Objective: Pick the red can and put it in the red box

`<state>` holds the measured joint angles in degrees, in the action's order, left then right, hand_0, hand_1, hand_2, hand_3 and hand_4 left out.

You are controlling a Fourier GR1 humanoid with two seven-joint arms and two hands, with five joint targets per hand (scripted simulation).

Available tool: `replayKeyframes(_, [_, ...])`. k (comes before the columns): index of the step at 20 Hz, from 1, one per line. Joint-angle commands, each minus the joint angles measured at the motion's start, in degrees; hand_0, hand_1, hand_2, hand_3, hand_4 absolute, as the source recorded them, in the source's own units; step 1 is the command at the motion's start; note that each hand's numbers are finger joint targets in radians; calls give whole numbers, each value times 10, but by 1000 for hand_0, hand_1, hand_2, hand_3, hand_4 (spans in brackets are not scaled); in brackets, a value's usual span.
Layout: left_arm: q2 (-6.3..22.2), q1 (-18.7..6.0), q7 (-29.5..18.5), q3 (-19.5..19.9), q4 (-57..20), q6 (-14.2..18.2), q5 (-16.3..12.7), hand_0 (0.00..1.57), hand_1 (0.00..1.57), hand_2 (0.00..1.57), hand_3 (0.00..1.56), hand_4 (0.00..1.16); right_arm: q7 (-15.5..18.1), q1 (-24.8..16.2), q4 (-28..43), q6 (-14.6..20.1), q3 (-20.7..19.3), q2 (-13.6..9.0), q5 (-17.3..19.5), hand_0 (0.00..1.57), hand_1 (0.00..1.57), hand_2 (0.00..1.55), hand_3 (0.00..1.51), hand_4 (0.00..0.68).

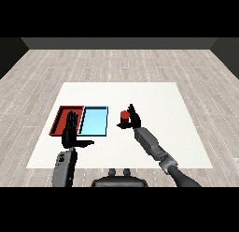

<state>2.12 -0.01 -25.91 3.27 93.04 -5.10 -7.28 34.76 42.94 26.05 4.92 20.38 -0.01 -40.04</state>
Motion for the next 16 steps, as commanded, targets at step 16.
replayKeyframes(16, [15,20,20,14,36,-22,-30,0,0,0,0,0,-19,67,-70,25,77,0,-101,0,0,0,0,0])
